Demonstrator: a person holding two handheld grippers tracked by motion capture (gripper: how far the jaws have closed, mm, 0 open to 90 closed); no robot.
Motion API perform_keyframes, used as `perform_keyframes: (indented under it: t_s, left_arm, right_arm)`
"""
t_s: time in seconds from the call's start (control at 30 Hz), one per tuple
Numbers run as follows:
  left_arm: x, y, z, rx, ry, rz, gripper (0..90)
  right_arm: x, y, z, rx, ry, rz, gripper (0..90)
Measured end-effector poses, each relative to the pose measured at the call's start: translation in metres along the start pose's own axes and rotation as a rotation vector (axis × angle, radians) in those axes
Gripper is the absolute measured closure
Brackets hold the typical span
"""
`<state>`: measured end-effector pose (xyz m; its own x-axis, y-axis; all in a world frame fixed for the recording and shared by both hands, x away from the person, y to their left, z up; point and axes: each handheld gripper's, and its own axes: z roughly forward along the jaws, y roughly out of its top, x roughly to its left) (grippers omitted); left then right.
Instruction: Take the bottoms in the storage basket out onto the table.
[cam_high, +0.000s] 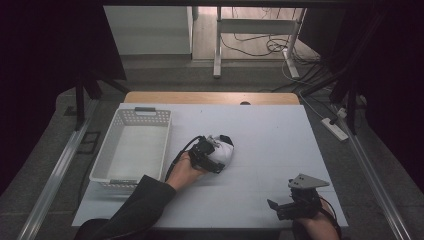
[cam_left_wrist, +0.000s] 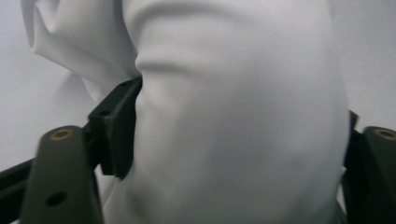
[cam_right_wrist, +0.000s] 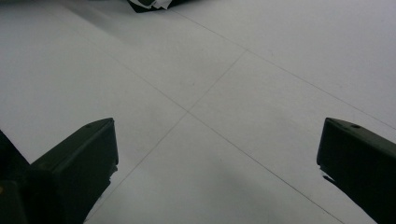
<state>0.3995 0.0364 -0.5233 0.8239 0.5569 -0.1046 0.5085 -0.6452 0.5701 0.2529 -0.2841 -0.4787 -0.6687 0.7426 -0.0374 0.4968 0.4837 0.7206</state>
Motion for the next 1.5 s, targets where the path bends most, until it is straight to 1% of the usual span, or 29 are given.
perform_keyframes:
  t_s: [0.17, 0.37, 0.4, 0.6, 0.77, 0.83, 0.97, 1.33, 1.5]
  left_arm:
    - [0.001, 0.0, 0.0, -0.011, -0.009, -0.018, 18.7]
    - [0.003, 0.001, -0.002, -0.031, -0.043, -0.035, 13.1]
    - [0.002, 0.001, -0.002, -0.031, -0.041, -0.039, 13.1]
    - [0.001, 0.003, -0.005, -0.027, -0.039, -0.033, 10.1]
    - [0.0, 0.004, -0.008, -0.032, -0.041, -0.034, 7.6]
    - [0.001, 0.004, -0.009, -0.033, -0.04, -0.025, 6.8]
    - [0.0, 0.004, -0.011, -0.04, -0.037, -0.023, 4.3]
    - [-0.002, 0.006, -0.014, -0.044, -0.046, -0.006, 2.1]
    - [-0.003, 0.006, -0.016, -0.05, -0.053, -0.007, 1.9]
  right_arm:
    - [0.0, 0.0, 0.0, 0.001, 0.001, 0.0, 0.0]
    - [0.0, 0.0, 0.0, -0.001, 0.001, -0.001, 0.0]
    - [0.0, 0.0, 0.0, -0.001, 0.001, -0.001, 0.0]
    - [0.0, 0.0, 0.0, 0.0, 0.002, -0.002, 0.0]
    - [0.0, 0.0, 0.0, 0.0, 0.002, -0.002, 0.0]
    - [0.0, 0.0, 0.0, 0.0, 0.003, -0.003, 0.0]
    - [0.0, 0.0, 0.0, 0.0, 0.003, -0.003, 0.0]
    - [0.0, 0.0, 0.0, 0.001, 0.004, -0.003, 0.0]
    - [0.0, 0.0, 0.0, 0.001, 0.005, -0.003, 0.0]
